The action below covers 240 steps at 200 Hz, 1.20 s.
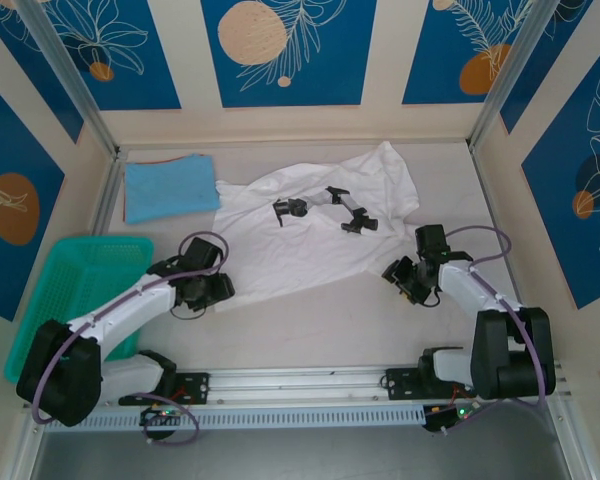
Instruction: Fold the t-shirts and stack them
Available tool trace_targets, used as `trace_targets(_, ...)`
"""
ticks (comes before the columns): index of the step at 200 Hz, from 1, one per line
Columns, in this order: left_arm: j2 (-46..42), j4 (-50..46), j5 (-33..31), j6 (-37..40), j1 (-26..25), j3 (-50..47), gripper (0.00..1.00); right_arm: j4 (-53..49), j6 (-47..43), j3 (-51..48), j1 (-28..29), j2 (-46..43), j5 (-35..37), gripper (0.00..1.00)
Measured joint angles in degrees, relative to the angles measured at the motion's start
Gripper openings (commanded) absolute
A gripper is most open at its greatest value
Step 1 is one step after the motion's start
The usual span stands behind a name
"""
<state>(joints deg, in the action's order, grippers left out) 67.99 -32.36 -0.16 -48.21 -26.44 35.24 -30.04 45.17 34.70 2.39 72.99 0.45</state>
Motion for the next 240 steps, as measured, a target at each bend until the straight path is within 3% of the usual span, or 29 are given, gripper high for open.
trace_targets(56, -0.1, 0.4, 0.5, -2.8, 0.1, -2.5, 0.55, 3.1, 0.9, 0.1, 0.0, 2.4, 1.0, 0.49)
trace_targets(95, 1.4, 1.0, 0.0, -2.9, 0.1, -3.7, 0.49, 3.5, 0.7, 3.1, -0.2, 7.6, 1.0, 0.41)
trace_targets(111, 3.1, 1.7, -0.2, -2.7, 0.1, -3.6, 0.44, 2.0, 0.7, 4.2, -0.3, 8.9, 1.0, 0.24)
trace_targets(126, 3.7, 1.3, -0.6, -2.6, 0.1, -3.4, 0.36, 0.5, 0.3, 4.9, -0.8, 9.9, 1.0, 0.17)
trace_targets(145, 4.6, 0.0, -1.7, -2.3, 0.1, -2.8, 0.19, 0.2, -0.1, 5.5, -1.4, 10.7, 0.5, 0.00)
trace_targets(165, 5.7, -0.9, -2.2, -1.6, 0.1, -1.6, 0.00, 2.6, -0.7, 5.8, -1.2, 11.1, -0.1, 0.00)
trace_targets(187, 6.9, 1.1, -2.0, -0.6, 0.1, -0.2, 0.00, 2.5, -0.3, 5.1, 0.7, 8.5, -0.3, 0.00)
trace_targets(200, 6.6, 1.5, -2.8, 0.2, 0.1, 0.2, 0.00, 1.3, 0.8, 4.5, 4.7, 4.2, 0.0, 0.00)
trace_targets(224, 4.9, 1.3, -5.1, 1.4, 0.1, 1.3, 0.00, -0.7, 5.7, 4.5, 17.9, -5.3, 2.2, 0.04)
trace_targets(230, 4.5, 1.3, -5.6, 1.8, 0.1, 1.6, 0.00, -1.1, 7.4, 4.5, 21.0, -7.1, 2.6, 0.07)
trace_targets(240, 4.3, 1.3, -6.4, 2.3, 0.1, 2.0, 0.00, -1.7, 9.8, 4.3, 25.9, -9.2, 3.7, 0.30)
